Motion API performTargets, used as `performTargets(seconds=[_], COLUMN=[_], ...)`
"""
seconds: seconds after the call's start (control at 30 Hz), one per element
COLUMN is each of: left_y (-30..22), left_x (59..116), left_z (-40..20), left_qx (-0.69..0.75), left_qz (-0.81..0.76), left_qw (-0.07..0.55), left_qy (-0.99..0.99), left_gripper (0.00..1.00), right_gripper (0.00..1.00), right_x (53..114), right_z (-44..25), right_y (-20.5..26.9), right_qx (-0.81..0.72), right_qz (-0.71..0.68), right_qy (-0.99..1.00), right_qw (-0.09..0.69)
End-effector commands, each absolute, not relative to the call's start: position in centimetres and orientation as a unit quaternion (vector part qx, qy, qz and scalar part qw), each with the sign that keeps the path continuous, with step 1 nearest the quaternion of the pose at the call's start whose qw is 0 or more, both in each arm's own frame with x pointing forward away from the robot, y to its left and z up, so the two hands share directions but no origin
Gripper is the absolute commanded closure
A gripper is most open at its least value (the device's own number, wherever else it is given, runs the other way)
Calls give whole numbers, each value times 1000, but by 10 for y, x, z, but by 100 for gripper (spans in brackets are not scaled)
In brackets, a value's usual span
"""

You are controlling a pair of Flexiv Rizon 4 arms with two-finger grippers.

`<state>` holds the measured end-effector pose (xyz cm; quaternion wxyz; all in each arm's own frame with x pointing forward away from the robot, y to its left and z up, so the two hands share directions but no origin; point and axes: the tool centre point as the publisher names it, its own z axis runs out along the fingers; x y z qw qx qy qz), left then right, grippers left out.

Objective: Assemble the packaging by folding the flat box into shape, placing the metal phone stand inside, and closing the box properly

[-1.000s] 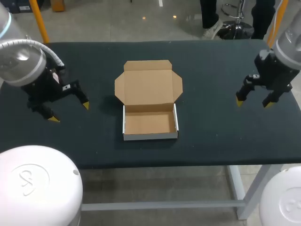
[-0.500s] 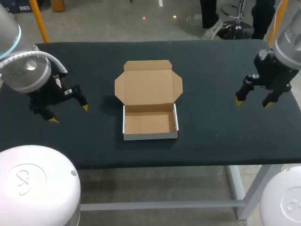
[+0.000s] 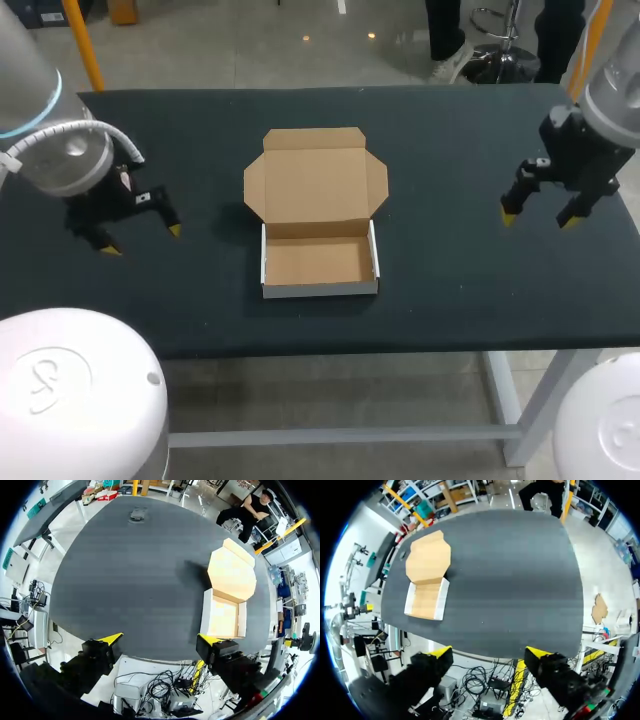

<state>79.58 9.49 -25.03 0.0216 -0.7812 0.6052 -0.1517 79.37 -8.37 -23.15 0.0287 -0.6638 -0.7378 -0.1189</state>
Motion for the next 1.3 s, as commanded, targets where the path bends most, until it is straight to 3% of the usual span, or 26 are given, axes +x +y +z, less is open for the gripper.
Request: performTargets(seconds=[0.03, 1.3], left_y=[99, 120], left_x=[814, 834], left_z=[-267, -284], left_qx=[-782, -792], left_qz=[-138, -121], left_qw=[17, 16], left_qy=[608, 598], left_gripper=[0, 0], right_gripper=[0, 0], right_x=[793, 793], right_z=[-229, -229], right_y=[-84, -84], right_qx=[-664, -664], right_qz=[-117, -117], right_qy=[-738, -738], right_qw=[30, 30])
